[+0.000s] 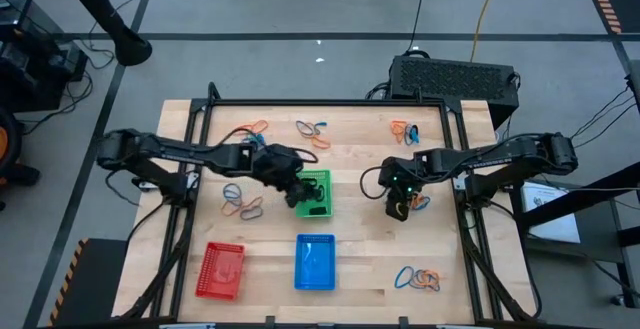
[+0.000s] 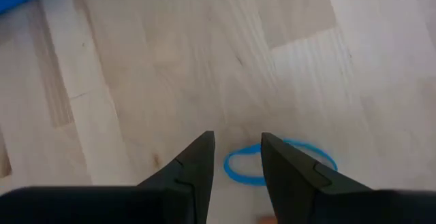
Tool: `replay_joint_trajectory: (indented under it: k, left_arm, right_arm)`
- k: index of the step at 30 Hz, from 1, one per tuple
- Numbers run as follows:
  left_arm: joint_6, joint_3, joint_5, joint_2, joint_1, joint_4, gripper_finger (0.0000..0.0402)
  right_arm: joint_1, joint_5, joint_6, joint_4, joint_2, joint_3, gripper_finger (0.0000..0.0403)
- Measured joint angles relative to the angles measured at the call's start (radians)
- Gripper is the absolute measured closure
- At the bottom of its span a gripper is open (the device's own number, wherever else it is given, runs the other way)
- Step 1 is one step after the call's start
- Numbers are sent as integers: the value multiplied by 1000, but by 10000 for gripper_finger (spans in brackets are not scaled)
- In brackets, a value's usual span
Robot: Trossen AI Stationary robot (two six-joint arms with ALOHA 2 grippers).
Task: Sort rubber bands into baskets
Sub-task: Put the black rubberband into the green bin
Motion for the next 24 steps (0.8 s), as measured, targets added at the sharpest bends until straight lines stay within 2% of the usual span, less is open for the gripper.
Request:
replay_joint_trajectory:
  k: [4,10,18,24]
  left_arm:
    - [-1,0,-4,114,15,112,388]
    - [26,76,-20,236,23,51,388]
    - [247,187,-65,270,23,-78,384]
    - [380,220,-65,269,23,-138,336]
  right_arm:
    - [0,-1,43,-64,-4,0,289]
    - [0,-2,79,-208,-26,0,289]
    - [0,-25,107,-270,-90,0,289]
    - [0,-23,110,-276,-138,0,289]
